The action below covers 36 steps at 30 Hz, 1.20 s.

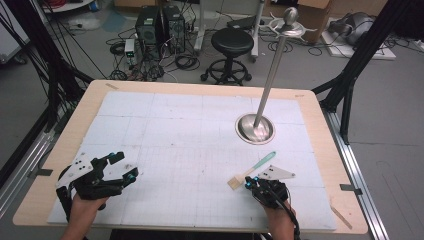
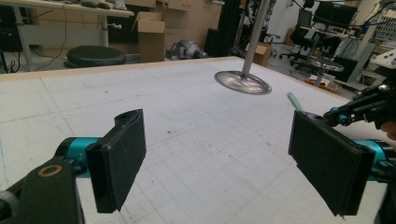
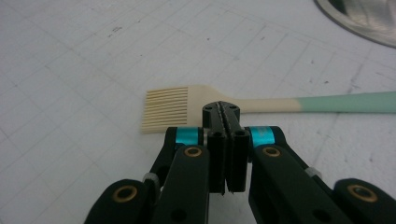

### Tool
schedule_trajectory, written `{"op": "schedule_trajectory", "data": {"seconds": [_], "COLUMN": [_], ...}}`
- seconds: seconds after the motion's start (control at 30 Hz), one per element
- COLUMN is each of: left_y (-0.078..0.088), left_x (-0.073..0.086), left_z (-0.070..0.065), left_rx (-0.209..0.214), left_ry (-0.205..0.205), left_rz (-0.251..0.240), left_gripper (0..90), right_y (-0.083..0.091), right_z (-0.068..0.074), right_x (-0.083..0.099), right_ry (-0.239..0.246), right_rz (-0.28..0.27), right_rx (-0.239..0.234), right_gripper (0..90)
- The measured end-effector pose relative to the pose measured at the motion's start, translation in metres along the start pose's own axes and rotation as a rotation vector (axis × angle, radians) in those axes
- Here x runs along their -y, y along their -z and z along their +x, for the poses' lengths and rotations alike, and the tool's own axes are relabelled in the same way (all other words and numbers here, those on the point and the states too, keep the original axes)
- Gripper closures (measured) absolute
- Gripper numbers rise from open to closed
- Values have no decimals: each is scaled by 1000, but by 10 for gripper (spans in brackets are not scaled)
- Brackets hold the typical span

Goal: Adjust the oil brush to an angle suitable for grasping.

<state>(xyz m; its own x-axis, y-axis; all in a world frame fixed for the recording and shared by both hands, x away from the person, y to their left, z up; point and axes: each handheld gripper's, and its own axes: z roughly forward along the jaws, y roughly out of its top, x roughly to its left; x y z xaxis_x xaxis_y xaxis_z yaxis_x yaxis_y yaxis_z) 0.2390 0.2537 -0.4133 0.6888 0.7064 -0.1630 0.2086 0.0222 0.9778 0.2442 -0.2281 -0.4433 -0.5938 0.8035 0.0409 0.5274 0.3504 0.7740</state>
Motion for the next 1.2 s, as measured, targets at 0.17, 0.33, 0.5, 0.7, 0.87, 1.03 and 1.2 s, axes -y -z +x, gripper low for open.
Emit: {"op": "schedule_trajectory", "data": {"seconds": [0.17,0.33,0.5,0.7,0.87,1.03,1.2], "left_y": [1,2,2,1,0,3,4], "left_x": [0,0,0,0,1,0,0], "left_z": [1,2,2,2,3,4,6], "left_rx": [-4,-9,-11,-13,-13,-18,-23], "left_ry": [-3,5,2,-3,-5,-3,1], "left_rz": [-3,-8,-7,-4,1,-1,-3], "left_gripper": [205,206,209,212,213,214,214], "right_y": [-8,-14,-21,-36,-50,-34,-13], "right_z": [4,4,9,18,25,4,-34], "right_x": [-4,-8,-13,-23,-34,-36,-33], "right_ry": [17,8,17,-10,3,-57,-110], "right_rz": [30,25,23,11,7,-54,-55], "right_rx": [1,-5,-10,1,-14,28,165], "right_gripper": [891,891,891,891,891,891,891]}}
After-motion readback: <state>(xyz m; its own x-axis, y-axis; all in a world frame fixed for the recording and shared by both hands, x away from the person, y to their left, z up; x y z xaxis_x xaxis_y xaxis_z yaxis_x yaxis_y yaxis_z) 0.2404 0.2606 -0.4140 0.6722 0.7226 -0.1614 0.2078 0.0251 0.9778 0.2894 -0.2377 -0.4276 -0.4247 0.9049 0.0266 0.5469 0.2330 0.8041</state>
